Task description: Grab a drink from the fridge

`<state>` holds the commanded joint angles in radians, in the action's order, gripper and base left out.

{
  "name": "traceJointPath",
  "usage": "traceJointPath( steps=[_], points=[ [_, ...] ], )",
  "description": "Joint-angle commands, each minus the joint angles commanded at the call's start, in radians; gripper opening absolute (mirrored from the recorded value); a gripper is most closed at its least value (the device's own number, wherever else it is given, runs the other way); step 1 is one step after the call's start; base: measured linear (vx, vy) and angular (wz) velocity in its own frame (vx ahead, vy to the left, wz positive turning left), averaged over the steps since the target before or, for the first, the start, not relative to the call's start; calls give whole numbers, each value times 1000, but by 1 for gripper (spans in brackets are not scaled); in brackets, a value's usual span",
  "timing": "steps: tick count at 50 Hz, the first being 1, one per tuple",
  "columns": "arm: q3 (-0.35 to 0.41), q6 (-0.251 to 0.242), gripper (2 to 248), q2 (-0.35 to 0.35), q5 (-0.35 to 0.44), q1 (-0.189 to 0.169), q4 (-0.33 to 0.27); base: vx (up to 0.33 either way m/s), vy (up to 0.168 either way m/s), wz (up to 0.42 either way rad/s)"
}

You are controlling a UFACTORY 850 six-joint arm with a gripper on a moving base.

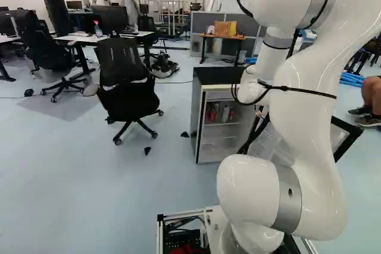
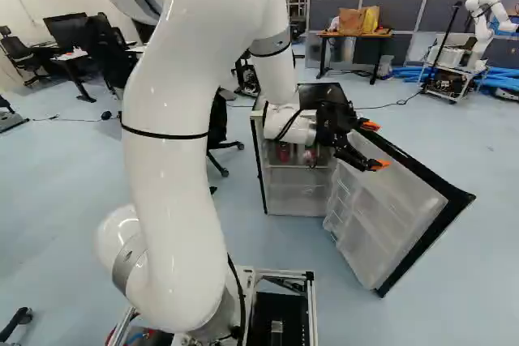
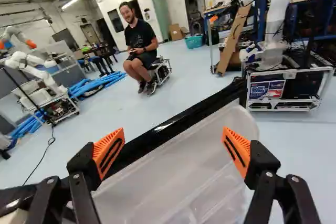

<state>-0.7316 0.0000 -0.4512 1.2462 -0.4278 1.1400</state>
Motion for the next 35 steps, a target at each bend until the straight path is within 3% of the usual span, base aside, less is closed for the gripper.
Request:
traceJointPath(
  steps=[35],
  points=[
    [235, 0, 247, 176, -27, 52, -367, 0, 0, 0]
  ],
)
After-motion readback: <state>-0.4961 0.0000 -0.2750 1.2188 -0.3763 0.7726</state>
